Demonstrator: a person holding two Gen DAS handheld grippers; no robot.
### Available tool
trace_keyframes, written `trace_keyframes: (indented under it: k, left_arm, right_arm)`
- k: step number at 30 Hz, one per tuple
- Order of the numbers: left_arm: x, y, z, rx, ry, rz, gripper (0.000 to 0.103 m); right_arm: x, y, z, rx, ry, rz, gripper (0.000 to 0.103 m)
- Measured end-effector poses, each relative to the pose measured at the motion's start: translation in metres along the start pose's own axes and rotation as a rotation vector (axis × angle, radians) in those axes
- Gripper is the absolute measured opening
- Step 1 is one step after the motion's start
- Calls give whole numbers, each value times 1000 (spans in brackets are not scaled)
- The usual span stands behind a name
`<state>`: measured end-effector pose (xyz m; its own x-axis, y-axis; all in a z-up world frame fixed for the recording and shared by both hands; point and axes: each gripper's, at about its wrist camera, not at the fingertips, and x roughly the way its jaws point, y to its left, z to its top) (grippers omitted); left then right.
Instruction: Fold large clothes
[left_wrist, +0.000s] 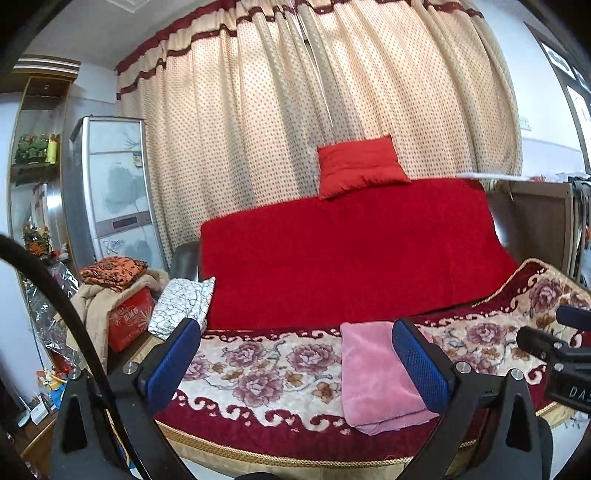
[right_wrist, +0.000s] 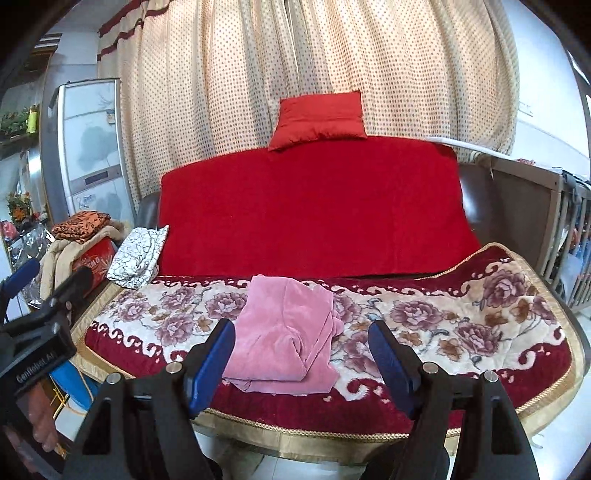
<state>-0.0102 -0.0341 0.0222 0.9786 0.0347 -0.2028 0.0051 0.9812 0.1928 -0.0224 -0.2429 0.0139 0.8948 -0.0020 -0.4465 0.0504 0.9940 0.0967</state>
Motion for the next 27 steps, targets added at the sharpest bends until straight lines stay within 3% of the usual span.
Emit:
trace_keyframes:
  k: [12, 21, 27]
  left_arm:
    - [-36, 14, 12, -43, -61, 16, 103]
    - [-39, 35, 6, -90, -51, 38, 103]
    - [-39, 44, 6, -120, -48, 52, 103]
  right_arm:
    - [-34, 19, 3, -20, -67, -8, 78]
    - [-54, 38, 4, -97, -148, -117, 78]
    - [-66, 44, 8, -126, -213, -168, 84]
